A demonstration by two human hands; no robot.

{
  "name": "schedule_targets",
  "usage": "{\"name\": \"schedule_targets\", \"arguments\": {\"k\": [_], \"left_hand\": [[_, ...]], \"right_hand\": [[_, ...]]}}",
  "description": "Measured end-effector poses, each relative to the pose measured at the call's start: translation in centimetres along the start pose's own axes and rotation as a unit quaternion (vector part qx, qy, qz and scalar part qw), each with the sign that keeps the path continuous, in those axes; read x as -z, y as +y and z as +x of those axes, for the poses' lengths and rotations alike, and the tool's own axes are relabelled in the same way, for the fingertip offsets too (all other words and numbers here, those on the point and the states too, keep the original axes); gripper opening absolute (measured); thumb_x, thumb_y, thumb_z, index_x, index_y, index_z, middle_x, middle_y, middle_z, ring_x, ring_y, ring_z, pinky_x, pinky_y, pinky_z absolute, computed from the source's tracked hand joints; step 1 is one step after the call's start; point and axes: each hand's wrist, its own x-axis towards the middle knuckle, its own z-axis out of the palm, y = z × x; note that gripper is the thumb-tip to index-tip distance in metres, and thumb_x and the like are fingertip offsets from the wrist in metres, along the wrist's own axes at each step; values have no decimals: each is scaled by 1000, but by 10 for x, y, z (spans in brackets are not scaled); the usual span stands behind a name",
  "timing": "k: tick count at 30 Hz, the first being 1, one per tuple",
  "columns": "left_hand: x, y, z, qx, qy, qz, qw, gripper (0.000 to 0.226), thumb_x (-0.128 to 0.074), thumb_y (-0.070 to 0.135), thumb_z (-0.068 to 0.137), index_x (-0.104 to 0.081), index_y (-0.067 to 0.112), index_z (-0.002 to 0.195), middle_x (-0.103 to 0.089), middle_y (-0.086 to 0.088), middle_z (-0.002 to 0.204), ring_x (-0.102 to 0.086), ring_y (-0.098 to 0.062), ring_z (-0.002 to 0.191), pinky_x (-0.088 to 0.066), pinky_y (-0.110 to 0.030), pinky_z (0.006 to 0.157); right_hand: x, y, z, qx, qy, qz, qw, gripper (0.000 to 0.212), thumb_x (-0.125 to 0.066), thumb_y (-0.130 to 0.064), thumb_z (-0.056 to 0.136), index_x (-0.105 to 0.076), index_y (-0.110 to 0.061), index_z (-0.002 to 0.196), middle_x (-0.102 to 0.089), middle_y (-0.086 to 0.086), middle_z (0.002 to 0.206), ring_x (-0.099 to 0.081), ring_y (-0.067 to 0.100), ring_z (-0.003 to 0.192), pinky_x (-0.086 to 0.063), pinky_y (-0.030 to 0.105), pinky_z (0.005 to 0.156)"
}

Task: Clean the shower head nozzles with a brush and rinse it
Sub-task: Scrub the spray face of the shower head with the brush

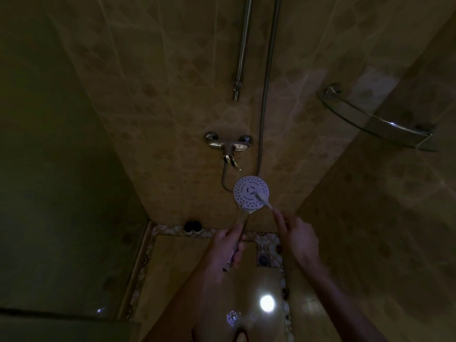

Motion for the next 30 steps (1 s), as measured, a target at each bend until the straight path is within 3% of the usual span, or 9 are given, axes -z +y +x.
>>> {"name": "schedule_targets", "arguments": {"k": [3, 8, 11, 14, 17, 20, 24, 27, 30], "left_hand": [[0, 1, 0, -10, -2, -3, 1000, 35, -51, 38, 95, -55, 11, 73, -48, 3, 47, -34, -9, 32, -25, -15, 34], [-2, 5, 3, -21, -11, -7, 1000, 36, -53, 40, 94, -58, 10, 75, -49, 1, 51, -35, -10, 34, -26, -17, 35], [-2, 6, 4, -27, -18, -12, 999, 36, -53, 40, 94, -58, 10, 76, -50, 1, 52, -35, -10, 34, -25, -17, 35], [2, 6, 5, -12, -4, -12, 1000, 35, -53, 42, 93, -58, 10, 78, -50, 1, 53, -35, -10, 35, -25, -17, 36], [5, 5, 4, -9, -7, -14, 1000, 35, -53, 42, 93, -58, 9, 81, -50, 1, 54, -35, -9, 35, -24, -17, 36], [3, 5, 5, -12, -8, -6, 1000, 36, -53, 42, 93, -58, 9, 80, -50, 1, 54, -35, -10, 35, -25, -17, 36], [0, 3, 7, -24, -8, 25, 999, 38, -52, 44, 93, -59, 10, 78, -50, 2, 52, -35, -11, 35, -26, -18, 36], [2, -2, 7, -22, 0, 31, 999, 37, -52, 44, 93, -57, 11, 77, -49, 3, 49, -35, -11, 34, -26, -18, 37], [5, -2, 8, -26, 4, 43, 999, 37, -51, 43, 94, -57, 11, 76, -48, 3, 47, -33, -11, 33, -25, -18, 37]], "right_hand": [[-4, 0, -10, 42, -14, -27, 999, 43, -32, -61, 94, -61, -29, 91, -69, -3, 77, -67, 24, 78, -49, 32, 61], [25, 5, 28, -4, 39, 1, 999, 47, -30, -59, 96, -67, -31, 104, -69, 2, 84, -65, 24, 82, -48, 33, 63], [24, 5, 27, -14, 42, 19, 999, 47, -31, -58, 96, -67, -29, 100, -69, 3, 82, -65, 24, 81, -50, 35, 63], [5, 4, 0, 29, 14, -19, 999, 48, -30, -61, 94, -64, -28, 93, -69, 0, 76, -68, 24, 77, -53, 35, 62], [-1, 0, -9, 83, 6, -86, 993, 48, -27, -63, 94, -62, -30, 98, -70, -4, 75, -68, 20, 74, -54, 34, 62], [13, -2, 15, 60, 25, -47, 997, 50, -28, -60, 96, -65, -27, 93, -66, -4, 69, -65, 18, 66, -55, 36, 60], [26, 0, 38, -14, 37, -9, 999, 51, -27, -61, 96, -65, -28, 100, -68, 2, 78, -65, 23, 75, -56, 40, 66], [8, -2, 13, 38, -2, -41, 998, 55, -22, -64, 93, -63, -28, 94, -66, -3, 73, -65, 19, 69, -56, 39, 63], [-6, 0, -10, 70, -16, -65, 995, 50, -28, -65, 93, -63, -30, 96, -70, -2, 79, -68, 23, 78, -52, 33, 62]]}}
